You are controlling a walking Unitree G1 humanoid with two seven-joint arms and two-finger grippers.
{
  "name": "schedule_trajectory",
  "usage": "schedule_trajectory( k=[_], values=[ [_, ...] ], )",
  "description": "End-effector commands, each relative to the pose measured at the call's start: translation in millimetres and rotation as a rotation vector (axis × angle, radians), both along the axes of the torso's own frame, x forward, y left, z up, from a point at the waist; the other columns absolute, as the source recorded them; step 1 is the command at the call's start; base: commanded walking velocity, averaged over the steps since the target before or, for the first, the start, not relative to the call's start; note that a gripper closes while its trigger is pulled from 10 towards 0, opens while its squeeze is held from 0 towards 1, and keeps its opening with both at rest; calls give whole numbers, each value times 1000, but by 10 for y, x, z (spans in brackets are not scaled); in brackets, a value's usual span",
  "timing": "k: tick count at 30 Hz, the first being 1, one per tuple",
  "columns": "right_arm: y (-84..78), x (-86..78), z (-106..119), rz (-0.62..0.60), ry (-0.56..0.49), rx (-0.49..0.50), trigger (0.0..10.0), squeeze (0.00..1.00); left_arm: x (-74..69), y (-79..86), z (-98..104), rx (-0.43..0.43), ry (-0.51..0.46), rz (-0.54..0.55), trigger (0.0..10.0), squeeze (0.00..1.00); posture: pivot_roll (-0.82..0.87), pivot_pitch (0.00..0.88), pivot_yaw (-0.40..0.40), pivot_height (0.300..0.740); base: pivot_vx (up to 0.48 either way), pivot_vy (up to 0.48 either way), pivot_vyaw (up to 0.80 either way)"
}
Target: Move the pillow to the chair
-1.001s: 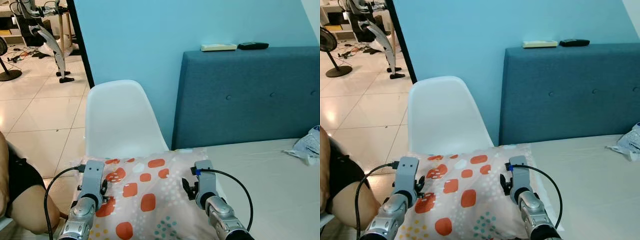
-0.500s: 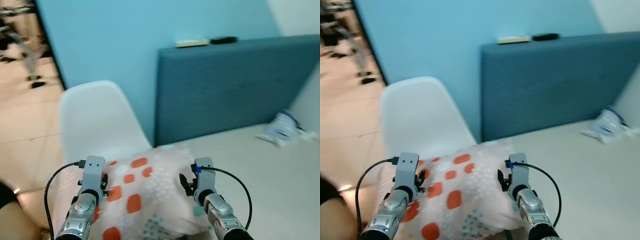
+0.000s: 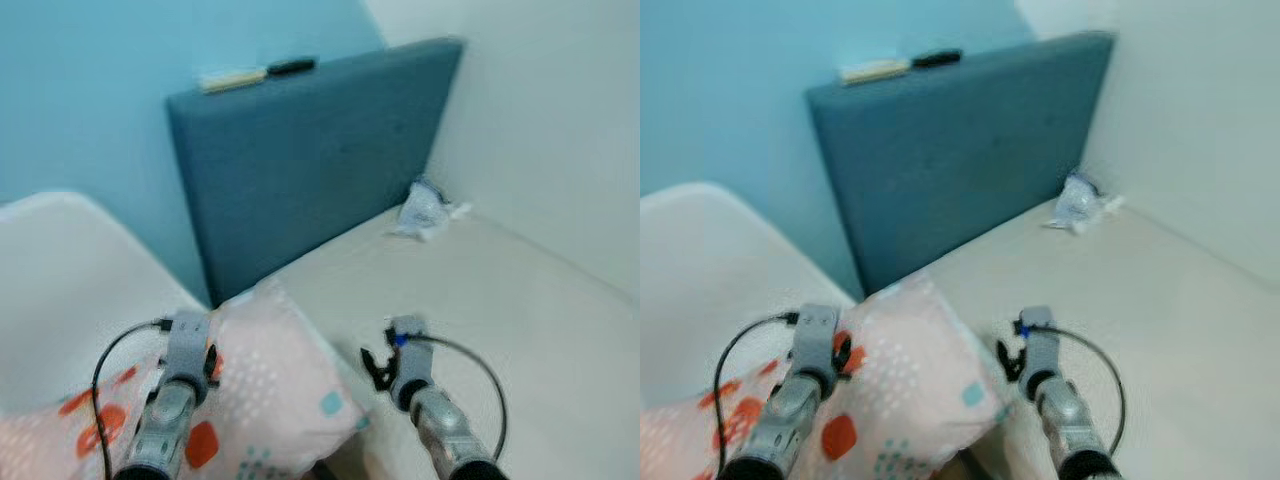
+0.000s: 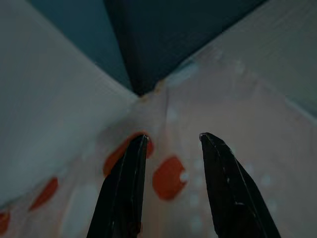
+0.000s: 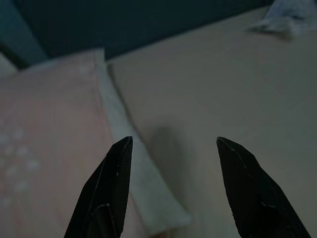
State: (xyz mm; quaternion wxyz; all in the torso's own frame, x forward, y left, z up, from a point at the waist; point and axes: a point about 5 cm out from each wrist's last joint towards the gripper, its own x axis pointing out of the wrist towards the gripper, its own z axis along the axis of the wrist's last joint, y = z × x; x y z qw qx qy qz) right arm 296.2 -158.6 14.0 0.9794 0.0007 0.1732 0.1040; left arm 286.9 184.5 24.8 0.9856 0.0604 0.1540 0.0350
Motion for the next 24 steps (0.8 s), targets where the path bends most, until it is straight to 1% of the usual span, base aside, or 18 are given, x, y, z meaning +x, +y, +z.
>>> schedule_trajectory(
  k=[1,11,21,24],
  values=[
    [44,-80,-88,2,33,19,10000,0,-71,33,-99,8,48,10,10000,0,-20,59,-30,740,0,0,-800],
    [41,-84,-94,4,37,18,10000,0,-63,29,-98,14,50,8,10000,0,-22,61,-31,740,0,0,-800],
    [25,-93,-105,-19,41,13,10000,0,-67,25,-102,29,49,-20,10000,0,-17,59,-31,740,0,0,-800],
    [26,-82,-102,-19,45,9,10000,0,-49,23,-73,15,32,-31,10000,0,-15,58,-30,740,0,0,-800]
  ],
)
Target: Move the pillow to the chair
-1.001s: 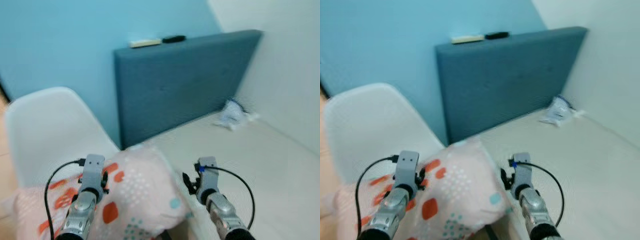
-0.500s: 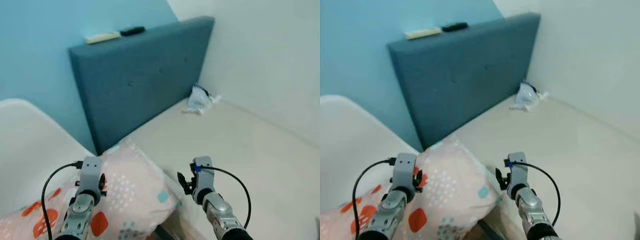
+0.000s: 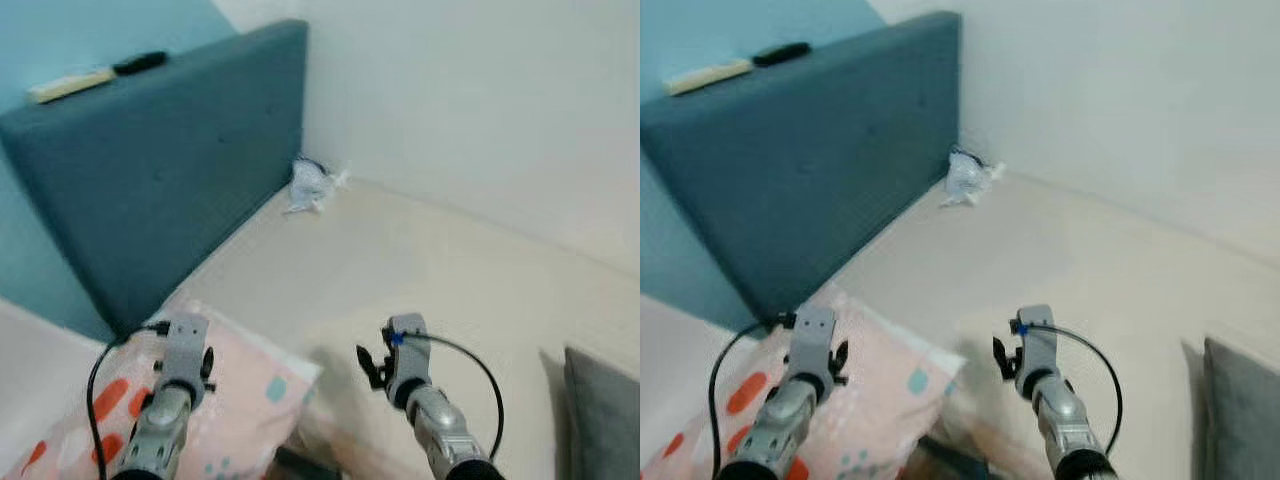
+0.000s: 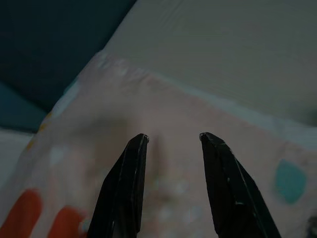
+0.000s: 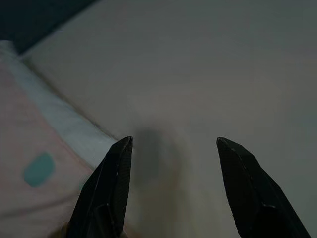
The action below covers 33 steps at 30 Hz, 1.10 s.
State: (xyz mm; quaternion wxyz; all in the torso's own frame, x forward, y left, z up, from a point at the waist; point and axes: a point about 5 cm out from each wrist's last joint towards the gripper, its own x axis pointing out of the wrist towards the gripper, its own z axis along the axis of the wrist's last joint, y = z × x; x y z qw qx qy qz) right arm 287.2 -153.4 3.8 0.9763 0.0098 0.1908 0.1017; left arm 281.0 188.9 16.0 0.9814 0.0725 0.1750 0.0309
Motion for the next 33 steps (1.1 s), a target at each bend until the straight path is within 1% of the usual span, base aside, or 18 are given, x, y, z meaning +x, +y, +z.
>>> schedule_trajectory(
  k=[1,5,11,12,13,15,20,23,29,31,33],
  values=[
    [-23,11,1,-12,9,-5,10000,0,17,-25,25,-14,-16,-25,10000,0,-15,58,-29,740,0,0,-800],
    [-5,11,-5,-10,16,-2,10000,0,33,-61,30,-33,-11,-43,10000,0,-20,55,-30,740,0,0,-800],
    [-15,0,-13,-5,18,0,10000,0,51,-116,15,-38,-3,-65,10000,0,-12,49,-34,740,0,0,-800],
    [-24,4,-5,-3,15,0,10000,0,62,-99,20,-78,-7,-44,10000,0,-19,41,-32,740,0,0,-800],
    [-25,6,-3,-2,14,0,10000,0,64,-89,22,-92,-9,-35,10000,0,-21,40,-32,740,0,0,-800],
    [-22,15,9,-2,9,3,10000,0,67,-64,25,-92,-8,-29,10000,0,-21,40,-32,740,0,0,-800],
    [-19,44,48,-11,-8,19,10000,0,74,-58,56,-80,-20,-65,10000,0,-27,18,-21,740,0,0,-800],
    [-61,67,70,-29,-11,21,10000,0,89,-84,89,-105,-43,-73,10000,0,-33,26,-19,740,0,0,-800],
    [-76,75,81,-29,-14,21,10000,0,94,-104,105,-121,-58,-71,10000,0,-35,28,-21,740,0,0,-800],
    [-83,73,81,-34,-13,30,10000,0,93,-106,107,-124,-61,-63,10000,0,-38,29,-22,740,0,0,-694],
    [-72,62,67,-14,-6,12,10000,0,92,-114,112,-117,-64,-64,10000,0,-39,35,-23,740,0,0,0]
  ],
)
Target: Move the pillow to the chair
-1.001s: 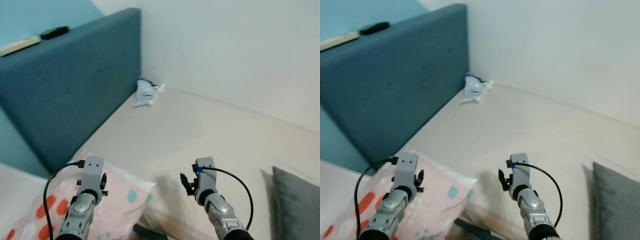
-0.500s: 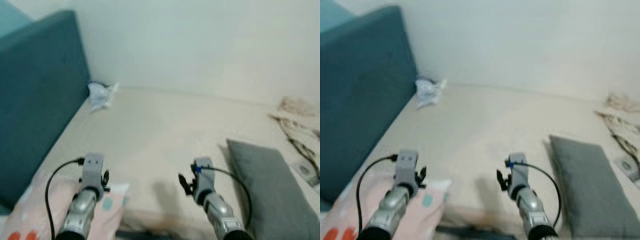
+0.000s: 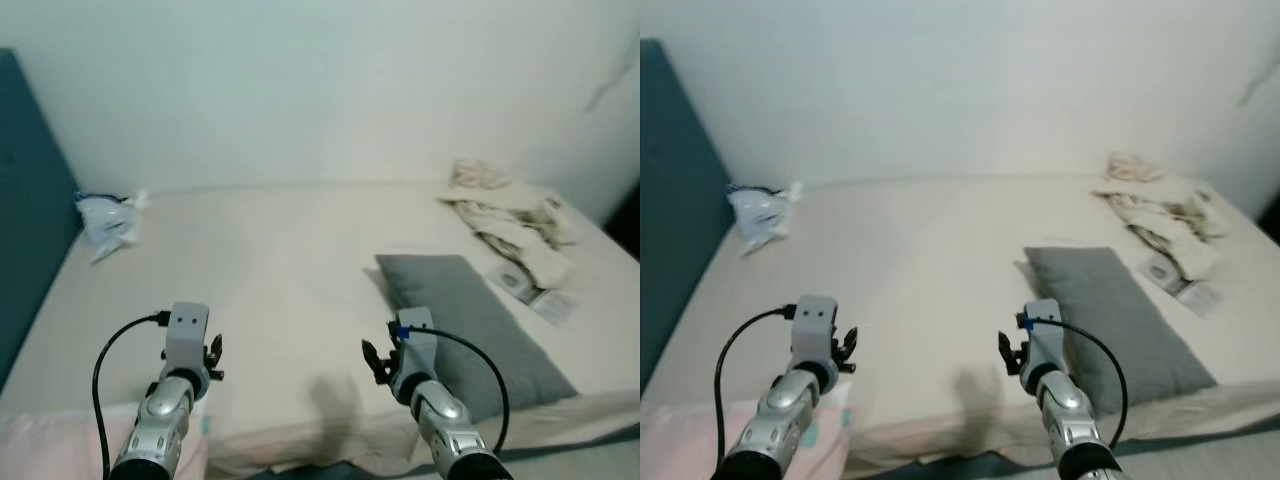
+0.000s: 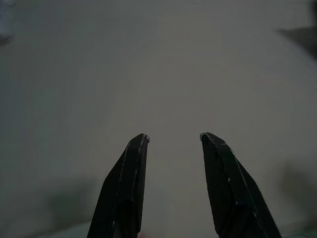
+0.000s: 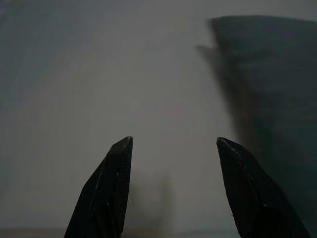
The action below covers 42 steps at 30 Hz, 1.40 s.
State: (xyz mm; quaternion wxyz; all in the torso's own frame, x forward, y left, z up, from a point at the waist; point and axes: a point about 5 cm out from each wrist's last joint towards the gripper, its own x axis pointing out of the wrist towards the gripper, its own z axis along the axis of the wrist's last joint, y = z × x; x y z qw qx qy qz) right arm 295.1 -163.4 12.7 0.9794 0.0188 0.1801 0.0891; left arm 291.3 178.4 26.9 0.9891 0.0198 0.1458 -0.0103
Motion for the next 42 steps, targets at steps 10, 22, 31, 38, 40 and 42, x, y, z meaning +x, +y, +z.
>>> schedule_trajectory(
  k=[10,22,31,38,40,42],
  values=[
    [40,-18,-26,26,21,-3,10000,0,-19,-33,1,-1,-9,5,10000,0,-37,53,-31,740,0,-319,0],
    [19,-20,-17,20,17,-7,10000,0,-64,-34,-35,17,9,9,10000,0,-38,72,-31,740,0,-480,0],
    [-8,-30,-20,14,19,-11,10000,0,-60,-38,-31,19,13,5,10000,0,-43,75,-31,740,0,-480,0],
    [-17,-34,-19,14,19,-15,10000,0,-61,-51,-35,33,21,-12,10000,0,-44,77,-34,740,0,-274,0],
    [-16,-32,-16,16,19,-14,10000,0,-62,-85,-42,47,34,-43,10000,0,-42,78,-36,740,0,480,0],
    [-14,-29,-14,18,18,-14,10000,0,-62,-103,-41,56,33,-56,10000,0,-42,78,-35,740,0,480,0]
  ],
)
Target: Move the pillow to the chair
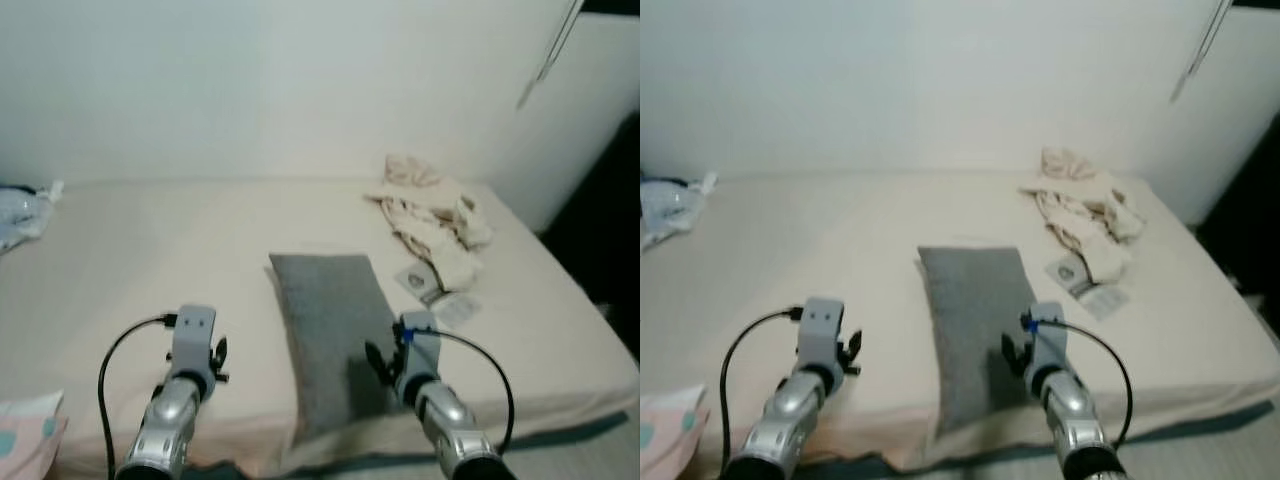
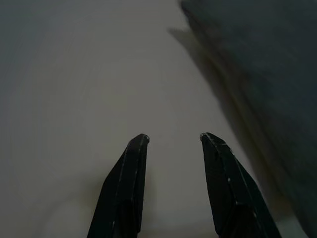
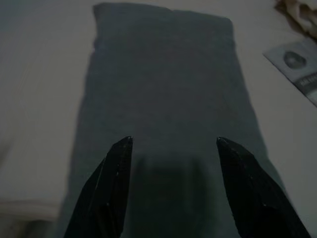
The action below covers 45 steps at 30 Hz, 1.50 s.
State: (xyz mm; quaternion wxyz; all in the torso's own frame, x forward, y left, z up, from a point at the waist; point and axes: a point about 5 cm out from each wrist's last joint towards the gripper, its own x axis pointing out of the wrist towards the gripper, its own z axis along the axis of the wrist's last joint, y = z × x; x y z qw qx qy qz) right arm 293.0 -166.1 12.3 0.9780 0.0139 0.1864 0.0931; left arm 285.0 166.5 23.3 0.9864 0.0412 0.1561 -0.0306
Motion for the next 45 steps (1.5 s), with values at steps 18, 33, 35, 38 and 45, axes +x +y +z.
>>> schedule_trajectory(
  k=[18,33,35,38,45],
  values=[
    [34,8,23,6,-17,23,10000,0,21,-28,69,-1,-63,10,10000,0,-43,74,-31,740,0,107,0],
    [-69,93,168,-65,-97,35,10000,0,24,-6,42,-18,-33,35,10000,0,-46,76,-28,726,0,0,0],
    [-79,101,180,-67,-104,34,10000,0,25,-8,45,-17,-34,34,10000,0,-45,76,-29,716,0,0,0],
    [-88,106,184,-68,-106,28,10000,0,27,-9,49,-15,-36,34,10000,0,-44,75,-30,701,0,0,0],
    [-88,104,186,-66,-108,29,10000,0,30,-19,62,-15,-43,28,10000,0,-45,74,-30,676,0,0,0]
  ],
)
